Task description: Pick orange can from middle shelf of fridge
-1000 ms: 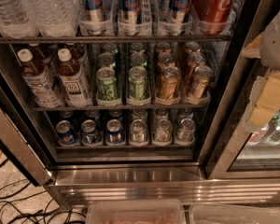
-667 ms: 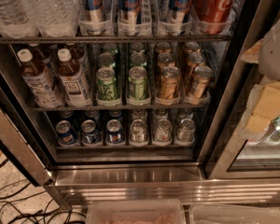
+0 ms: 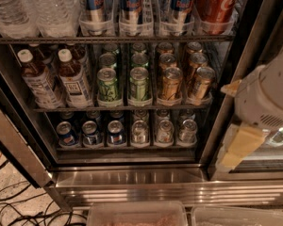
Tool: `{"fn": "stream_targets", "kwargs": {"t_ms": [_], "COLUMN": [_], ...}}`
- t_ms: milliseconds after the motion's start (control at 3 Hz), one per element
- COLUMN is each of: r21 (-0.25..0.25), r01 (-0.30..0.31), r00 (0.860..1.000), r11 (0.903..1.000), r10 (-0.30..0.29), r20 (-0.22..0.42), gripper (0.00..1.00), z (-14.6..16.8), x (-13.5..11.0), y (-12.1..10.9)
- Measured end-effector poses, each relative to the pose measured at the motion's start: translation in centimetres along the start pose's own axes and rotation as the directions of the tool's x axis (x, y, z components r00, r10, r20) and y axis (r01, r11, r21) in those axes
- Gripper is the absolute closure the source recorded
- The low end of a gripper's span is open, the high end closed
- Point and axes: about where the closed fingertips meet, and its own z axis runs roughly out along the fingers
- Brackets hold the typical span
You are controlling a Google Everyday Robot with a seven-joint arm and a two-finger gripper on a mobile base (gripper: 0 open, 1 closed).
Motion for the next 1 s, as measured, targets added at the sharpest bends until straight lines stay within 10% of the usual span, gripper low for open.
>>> {"fn": "stream_targets", "kwargs": {"t_ms": [667,1000], "r21": [-0.006,-0.008], "r01": [-0.037,-0.074], "r00": [0.96,0.899], "r11": [0.9993,0.9972], "r10": [0.037,0.07], "r20": [0.276,0.432], "gripper": [0.0,0.0], "z": [8.2,10.6], "x": [1.0,0.3], "y": [4.1,5.7]}}
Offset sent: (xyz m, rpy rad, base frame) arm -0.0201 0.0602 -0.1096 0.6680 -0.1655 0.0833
